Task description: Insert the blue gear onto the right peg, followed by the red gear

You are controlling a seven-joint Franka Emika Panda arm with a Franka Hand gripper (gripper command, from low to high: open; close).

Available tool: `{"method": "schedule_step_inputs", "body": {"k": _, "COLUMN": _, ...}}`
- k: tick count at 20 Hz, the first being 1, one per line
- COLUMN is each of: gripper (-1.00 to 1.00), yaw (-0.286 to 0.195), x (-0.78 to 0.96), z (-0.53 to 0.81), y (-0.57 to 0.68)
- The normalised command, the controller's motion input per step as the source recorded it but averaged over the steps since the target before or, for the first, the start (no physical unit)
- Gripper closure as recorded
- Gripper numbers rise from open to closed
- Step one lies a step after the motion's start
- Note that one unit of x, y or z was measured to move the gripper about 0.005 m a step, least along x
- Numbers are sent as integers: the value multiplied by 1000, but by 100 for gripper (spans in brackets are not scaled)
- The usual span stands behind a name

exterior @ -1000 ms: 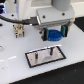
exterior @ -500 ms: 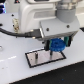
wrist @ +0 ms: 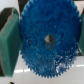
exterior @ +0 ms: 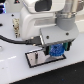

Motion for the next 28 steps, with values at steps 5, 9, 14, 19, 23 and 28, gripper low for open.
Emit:
{"method": "schedule_step_inputs", "body": {"k": 5, "gripper": 100, "yaw": 0, "x": 32, "z": 331, "y": -1}}
{"method": "schedule_step_inputs", "body": {"k": 9, "gripper": 100, "yaw": 0, "x": 25, "z": 142, "y": -35}}
{"method": "schedule_step_inputs", "body": {"k": 14, "gripper": 100, "yaw": 0, "x": 106, "z": -73, "y": -120}}
{"method": "schedule_step_inputs", "body": {"k": 19, "gripper": 100, "yaw": 0, "x": 83, "z": -142, "y": -130}}
{"method": "schedule_step_inputs", "body": {"k": 23, "gripper": 100, "yaw": 0, "x": 12, "z": -158, "y": -116}}
{"method": "schedule_step_inputs", "body": {"k": 28, "gripper": 100, "yaw": 0, "x": 65, "z": 130, "y": -75}}
